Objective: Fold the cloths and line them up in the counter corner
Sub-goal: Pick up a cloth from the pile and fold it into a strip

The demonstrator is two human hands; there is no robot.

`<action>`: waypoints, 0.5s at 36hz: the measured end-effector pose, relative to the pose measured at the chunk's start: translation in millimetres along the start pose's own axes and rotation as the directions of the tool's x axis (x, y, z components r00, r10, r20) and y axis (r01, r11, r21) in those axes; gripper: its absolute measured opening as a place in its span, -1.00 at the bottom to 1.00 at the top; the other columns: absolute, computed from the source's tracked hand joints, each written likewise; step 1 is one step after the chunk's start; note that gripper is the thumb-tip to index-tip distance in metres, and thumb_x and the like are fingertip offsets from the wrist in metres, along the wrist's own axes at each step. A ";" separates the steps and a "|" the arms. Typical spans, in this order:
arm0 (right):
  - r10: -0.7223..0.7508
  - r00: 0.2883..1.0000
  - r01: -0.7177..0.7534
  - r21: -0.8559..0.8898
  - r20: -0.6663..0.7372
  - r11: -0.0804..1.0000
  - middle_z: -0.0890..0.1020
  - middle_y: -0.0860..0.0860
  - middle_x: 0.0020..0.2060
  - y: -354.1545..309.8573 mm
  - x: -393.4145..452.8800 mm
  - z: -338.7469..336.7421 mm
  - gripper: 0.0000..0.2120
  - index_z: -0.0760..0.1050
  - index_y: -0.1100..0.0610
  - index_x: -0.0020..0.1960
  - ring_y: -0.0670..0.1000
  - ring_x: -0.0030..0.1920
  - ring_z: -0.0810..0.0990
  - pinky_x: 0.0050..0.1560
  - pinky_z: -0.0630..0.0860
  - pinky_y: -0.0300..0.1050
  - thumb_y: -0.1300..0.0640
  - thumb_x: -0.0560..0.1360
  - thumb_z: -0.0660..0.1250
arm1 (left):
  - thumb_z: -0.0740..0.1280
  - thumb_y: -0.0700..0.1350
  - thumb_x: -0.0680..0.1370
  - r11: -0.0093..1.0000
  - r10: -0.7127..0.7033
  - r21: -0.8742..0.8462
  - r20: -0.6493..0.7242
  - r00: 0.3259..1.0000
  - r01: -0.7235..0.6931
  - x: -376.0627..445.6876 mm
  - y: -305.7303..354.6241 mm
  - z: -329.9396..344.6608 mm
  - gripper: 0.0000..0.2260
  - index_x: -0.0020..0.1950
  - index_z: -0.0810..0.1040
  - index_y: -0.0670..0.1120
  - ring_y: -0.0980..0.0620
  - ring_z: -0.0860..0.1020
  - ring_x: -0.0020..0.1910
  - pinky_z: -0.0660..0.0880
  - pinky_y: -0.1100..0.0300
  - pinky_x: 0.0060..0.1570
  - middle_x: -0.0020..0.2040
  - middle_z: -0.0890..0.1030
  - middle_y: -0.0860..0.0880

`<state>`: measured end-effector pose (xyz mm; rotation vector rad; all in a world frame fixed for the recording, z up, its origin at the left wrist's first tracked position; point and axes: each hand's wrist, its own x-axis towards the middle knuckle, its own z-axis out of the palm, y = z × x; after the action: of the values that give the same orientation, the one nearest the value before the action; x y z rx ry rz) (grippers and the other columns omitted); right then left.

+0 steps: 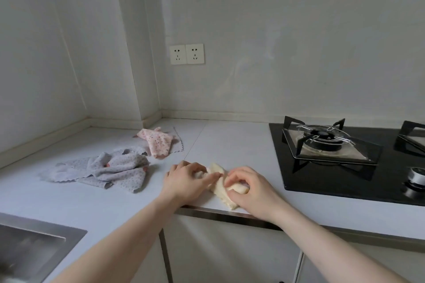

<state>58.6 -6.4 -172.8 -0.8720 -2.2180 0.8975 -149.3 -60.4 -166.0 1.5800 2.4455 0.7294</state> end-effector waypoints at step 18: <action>0.384 0.921 -0.389 0.160 0.067 0.907 0.62 -0.13 -0.22 -21.8 3.4 -17.9 -0.79 0.53 -0.12 -0.07 -0.09 -0.25 0.61 -0.22 0.63 0.00 0.10 0.35 0.45 | 0.45 0.11 0.46 0.875 -0.102 -0.437 0.256 0.961 0.209 -7.7 19.4 -31.9 -0.88 -0.11 0.64 0.10 0.15 0.60 -0.15 0.45 0.22 -0.12 -0.13 0.67 0.13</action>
<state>61.6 -9.5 -144.7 -1.2458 -1.9897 1.2741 -141.7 -71.0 -130.2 1.1927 2.0111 0.9551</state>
